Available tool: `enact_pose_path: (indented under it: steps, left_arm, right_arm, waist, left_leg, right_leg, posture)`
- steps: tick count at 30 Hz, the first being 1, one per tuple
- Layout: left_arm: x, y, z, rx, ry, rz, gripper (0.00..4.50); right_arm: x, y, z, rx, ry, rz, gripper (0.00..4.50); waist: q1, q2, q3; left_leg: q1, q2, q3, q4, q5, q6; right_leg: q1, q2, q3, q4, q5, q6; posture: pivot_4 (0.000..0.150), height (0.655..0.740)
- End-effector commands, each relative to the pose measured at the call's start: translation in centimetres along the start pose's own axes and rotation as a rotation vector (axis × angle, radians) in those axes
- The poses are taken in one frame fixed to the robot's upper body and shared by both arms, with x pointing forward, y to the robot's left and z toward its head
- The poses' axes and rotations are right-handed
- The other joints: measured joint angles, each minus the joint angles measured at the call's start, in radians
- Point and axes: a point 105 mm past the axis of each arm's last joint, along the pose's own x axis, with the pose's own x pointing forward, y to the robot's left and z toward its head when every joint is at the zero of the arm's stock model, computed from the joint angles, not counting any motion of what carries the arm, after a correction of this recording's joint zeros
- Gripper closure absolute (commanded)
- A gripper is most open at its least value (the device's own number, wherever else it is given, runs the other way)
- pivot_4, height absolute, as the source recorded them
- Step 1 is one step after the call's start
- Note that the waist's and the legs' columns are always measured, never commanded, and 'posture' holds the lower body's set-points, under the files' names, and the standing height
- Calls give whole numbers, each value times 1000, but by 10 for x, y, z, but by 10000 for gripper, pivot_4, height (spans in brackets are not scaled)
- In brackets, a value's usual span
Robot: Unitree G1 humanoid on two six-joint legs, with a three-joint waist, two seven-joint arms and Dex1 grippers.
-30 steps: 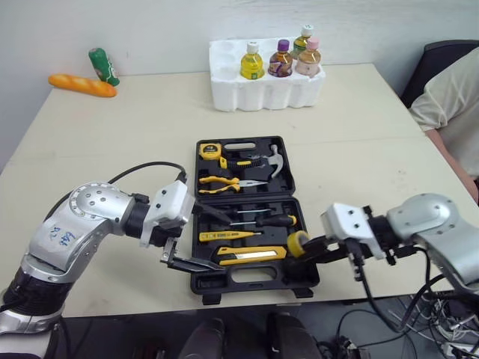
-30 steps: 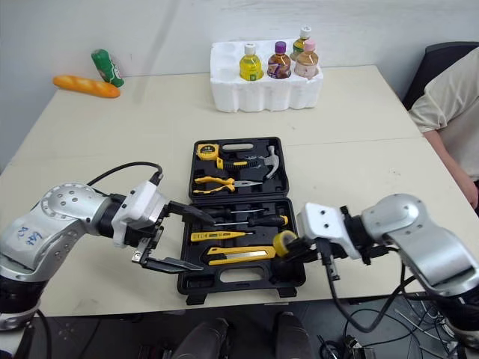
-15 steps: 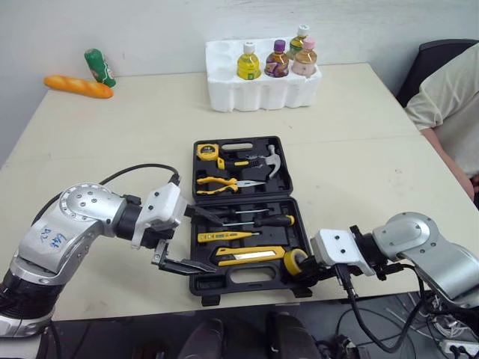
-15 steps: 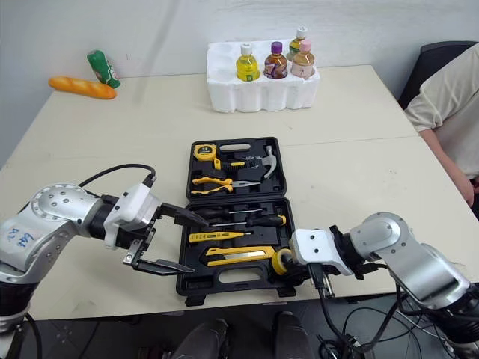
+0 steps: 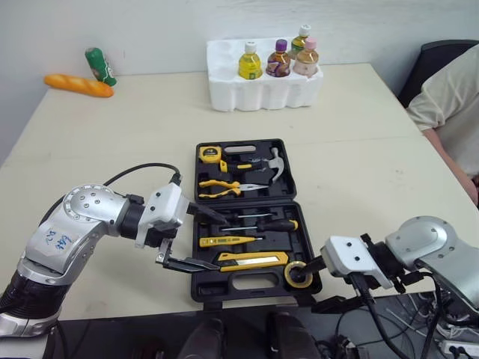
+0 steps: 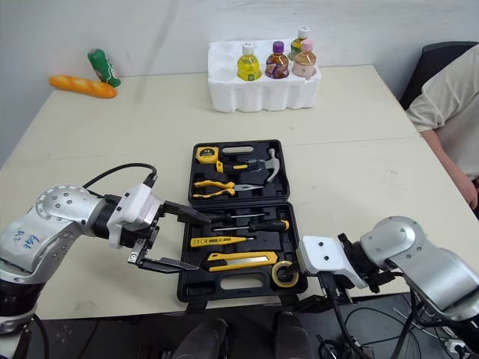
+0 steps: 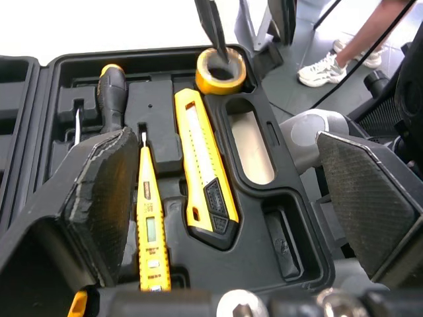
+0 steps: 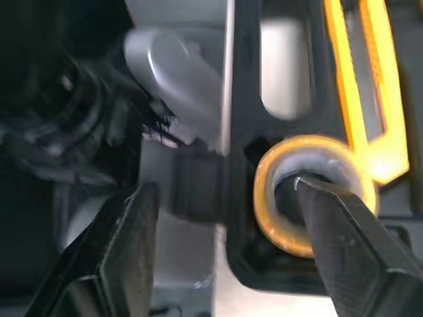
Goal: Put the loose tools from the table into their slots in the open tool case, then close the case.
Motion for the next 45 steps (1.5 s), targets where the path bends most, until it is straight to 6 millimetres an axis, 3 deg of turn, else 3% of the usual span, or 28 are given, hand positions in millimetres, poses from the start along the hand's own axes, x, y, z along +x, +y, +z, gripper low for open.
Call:
enact_pose_path:
  steps: [1, 6, 7, 10, 14, 22, 27, 32, 35, 39, 45]
  left_arm:
    - [-3, 0, 1, 22, 12, 2, 0]
    - [-3, 0, 2, 22, 8, -6, 0]
    - [-3, -1, 1, 21, 7, -10, 0]
    - [-1, -2, 1, 18, 7, -26, 0]
    - [0, -2, 1, 16, 9, -34, 0]
    - [-3, -1, 2, 15, 18, -41, 0]
    - [-4, 0, 2, 15, 25, -37, 0]
    - [-4, 1, 3, 21, 26, -29, 0]
    - [-5, 3, 3, 26, 27, -23, 0]
    - [-4, 5, 3, 34, 25, -17, 0]
    - [-3, 6, 4, 36, 18, -13, 0]
  right_arm:
    - [-10, -3, 6, -21, -43, -58, 13775]
    - [-6, -12, 7, -27, -189, -155, 13775]
    - [-2, -12, 8, -25, -231, -164, 16061]
    - [13, -9, 1, -37, -294, -171, 25465]
    - [31, -6, -13, -38, -311, -174, 44647]
    - [39, -12, -43, 23, -296, -231, 44647]
    - [39, -14, -65, 154, -312, -277, 44647]
    - [44, -7, -79, 259, -328, -266, 44647]
    - [48, -2, -85, 285, -324, -253, 44647]
    - [53, 5, -96, 446, -327, -217, 44647]
    - [51, 3, -91, 376, -330, -226, 44647]
  waist:
    - [1, 0, 0]
    - [1, 0, 0]
    - [1, 0, 0]
    - [1, 0, 0]
    - [1, -1, 0]
    - [0, -1, 0]
    - [0, -2, 0]
    - [0, -3, -1]
    - [2, -5, -2]
    - [3, -7, -3]
    - [4, -10, -5]
  left_leg:
    - [0, 0, 0, 0, 0, 0]
    - [0, 0, 0, -2, 0, 0]
    - [0, 0, 0, -2, 0, 0]
    - [0, 0, 0, -2, 0, 0]
    - [1, 0, 0, -2, 0, 0]
    - [1, 0, 0, -1, 0, 0]
    - [4, 0, 0, -1, 0, 0]
    - [20, 1, 0, -10, -1, 1]
    - [21, 1, 0, -10, -1, 1]
    - [22, 1, -1, -10, -1, 1]
    - [22, 1, -1, -10, -2, 2]
  right_leg:
    - [0, 0, 0, 0, 0, 0]
    - [-1, 0, 0, 0, 0, 0]
    - [-1, 0, 0, 0, 0, 0]
    - [-1, 0, 0, 0, 0, 0]
    - [-1, 0, 0, 0, 0, 0]
    - [0, 1, 0, 1, 0, 0]
    - [3, 1, 0, 1, 0, 0]
    - [18, 0, 0, -5, 0, 0]
    - [20, 0, 0, -6, 0, 0]
    - [20, 0, 0, -7, 0, 0]
    - [22, 0, 0, -9, 0, 0]
  posture:
    - [1500, 7374]
    - [1500, 7374]
    - [1500, 7374]
    - [1500, 7374]
    - [1500, 7374]
    - [1500, 7374]
    - [1500, 7374]
    - [1500, 7374]
    - [1500, 7374]
    - [1500, 7374]
    - [1500, 7374]
